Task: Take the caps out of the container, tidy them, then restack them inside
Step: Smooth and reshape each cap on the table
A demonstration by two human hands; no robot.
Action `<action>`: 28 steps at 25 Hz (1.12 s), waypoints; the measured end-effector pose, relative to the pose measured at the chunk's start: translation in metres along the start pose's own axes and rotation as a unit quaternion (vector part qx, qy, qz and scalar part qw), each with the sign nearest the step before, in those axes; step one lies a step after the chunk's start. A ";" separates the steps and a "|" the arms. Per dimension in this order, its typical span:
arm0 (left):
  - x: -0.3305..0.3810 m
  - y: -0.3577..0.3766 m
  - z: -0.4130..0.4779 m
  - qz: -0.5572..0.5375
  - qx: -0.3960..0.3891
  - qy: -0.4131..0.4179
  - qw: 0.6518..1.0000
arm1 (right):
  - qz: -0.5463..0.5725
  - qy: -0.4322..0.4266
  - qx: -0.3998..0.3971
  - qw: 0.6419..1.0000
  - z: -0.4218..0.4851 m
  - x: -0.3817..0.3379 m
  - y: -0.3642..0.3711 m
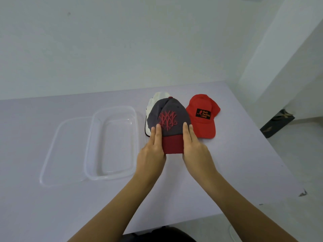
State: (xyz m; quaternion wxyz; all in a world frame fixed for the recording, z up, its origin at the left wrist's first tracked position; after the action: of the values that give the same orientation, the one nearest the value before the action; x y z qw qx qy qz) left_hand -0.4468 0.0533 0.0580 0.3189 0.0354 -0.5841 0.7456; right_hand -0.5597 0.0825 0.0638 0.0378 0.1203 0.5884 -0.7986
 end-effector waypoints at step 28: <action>-0.009 -0.002 0.000 -0.015 -0.043 -0.033 0.998 | 0.067 -0.040 0.048 0.996 -0.012 -0.011 0.000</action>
State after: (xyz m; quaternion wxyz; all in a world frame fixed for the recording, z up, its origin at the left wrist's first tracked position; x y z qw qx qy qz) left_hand -0.4382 0.0501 0.0561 0.3113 0.0552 -0.6250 0.7137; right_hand -0.5477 0.0934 0.0629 0.1089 0.1292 0.5377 -0.8260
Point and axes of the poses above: each hand's wrist, its own z-axis towards the middle knuckle, its own y-axis out of the palm, x = y × z, the point moved 10 cm from there along z, towards the middle knuckle, and after that the axes turned 1 degree about -x, right-handed, at the moved point
